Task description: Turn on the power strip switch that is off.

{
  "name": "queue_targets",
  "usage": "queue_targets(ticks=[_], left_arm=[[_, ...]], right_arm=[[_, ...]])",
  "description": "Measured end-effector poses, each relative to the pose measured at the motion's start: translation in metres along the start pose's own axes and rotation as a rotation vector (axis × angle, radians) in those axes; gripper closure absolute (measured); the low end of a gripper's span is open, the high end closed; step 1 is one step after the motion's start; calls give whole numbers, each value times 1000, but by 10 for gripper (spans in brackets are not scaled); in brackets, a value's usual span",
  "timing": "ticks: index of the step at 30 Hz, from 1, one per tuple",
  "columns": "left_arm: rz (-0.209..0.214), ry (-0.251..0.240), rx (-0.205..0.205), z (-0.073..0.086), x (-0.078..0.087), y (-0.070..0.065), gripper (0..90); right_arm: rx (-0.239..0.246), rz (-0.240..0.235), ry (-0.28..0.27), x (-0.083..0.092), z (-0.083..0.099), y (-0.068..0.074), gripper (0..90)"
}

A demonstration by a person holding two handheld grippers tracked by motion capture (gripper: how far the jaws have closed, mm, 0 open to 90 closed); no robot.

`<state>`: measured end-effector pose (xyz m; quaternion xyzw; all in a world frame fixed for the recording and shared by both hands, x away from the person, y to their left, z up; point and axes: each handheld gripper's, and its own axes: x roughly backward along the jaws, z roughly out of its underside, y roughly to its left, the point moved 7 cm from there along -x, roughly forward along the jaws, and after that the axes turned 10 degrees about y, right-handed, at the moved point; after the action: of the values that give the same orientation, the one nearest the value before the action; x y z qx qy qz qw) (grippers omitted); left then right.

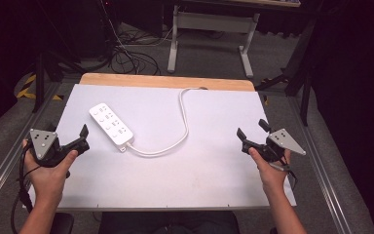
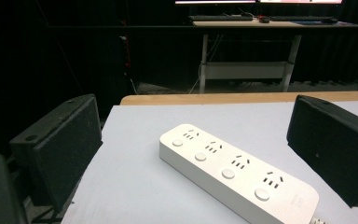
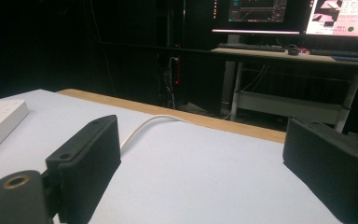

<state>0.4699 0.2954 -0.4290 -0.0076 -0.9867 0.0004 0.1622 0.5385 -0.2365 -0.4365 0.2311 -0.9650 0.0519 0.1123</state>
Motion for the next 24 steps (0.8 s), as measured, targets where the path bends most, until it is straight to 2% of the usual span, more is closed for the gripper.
queue_targets(ticks=[6,11,16,24], left_arm=[[0,0,-8,1,0,0,37],[4,2,-9,2,-1,0,32],[2,8,-7,2,-1,1,31],[5,3,5,2,-1,3,28]], right_arm=[[-2,-2,-3,0,0,0,105],[17,-16,-24,0,-2,2,36],[30,-48,-53,1,-4,5,18],[36,-70,-57,0,-3,8,10]])
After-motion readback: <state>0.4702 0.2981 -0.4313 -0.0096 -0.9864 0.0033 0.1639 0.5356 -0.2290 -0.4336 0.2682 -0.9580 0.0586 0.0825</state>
